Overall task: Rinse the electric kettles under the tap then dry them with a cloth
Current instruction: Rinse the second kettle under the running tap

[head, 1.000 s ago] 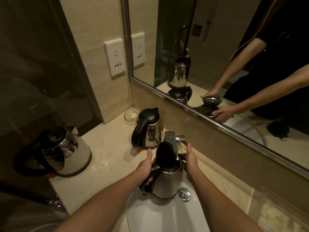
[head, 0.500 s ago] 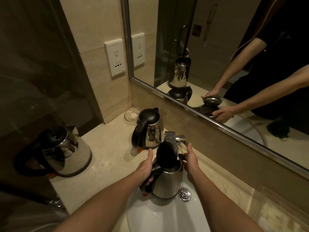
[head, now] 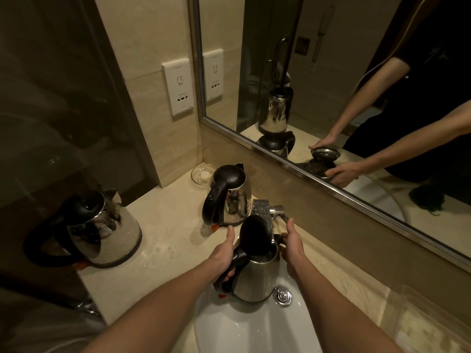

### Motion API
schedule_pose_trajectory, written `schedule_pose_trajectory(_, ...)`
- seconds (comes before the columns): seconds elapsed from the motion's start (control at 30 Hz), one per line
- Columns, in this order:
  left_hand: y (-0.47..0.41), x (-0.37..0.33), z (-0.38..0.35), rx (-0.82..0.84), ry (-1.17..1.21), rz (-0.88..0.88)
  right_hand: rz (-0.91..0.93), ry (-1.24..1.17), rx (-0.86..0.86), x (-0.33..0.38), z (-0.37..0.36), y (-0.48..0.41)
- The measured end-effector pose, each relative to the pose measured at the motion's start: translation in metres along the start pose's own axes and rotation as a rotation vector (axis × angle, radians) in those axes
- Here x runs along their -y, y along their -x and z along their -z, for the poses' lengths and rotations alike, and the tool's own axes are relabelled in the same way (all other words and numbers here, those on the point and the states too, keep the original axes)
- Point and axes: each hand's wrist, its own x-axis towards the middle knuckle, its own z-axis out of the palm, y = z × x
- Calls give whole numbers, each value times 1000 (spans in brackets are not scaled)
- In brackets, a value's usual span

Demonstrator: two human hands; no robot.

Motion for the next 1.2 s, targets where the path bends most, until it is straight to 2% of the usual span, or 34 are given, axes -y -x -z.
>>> schedule_pose_trajectory(1.2,-3,1,-1,-5,-23,-21,7,9,1,-7,3,-13)
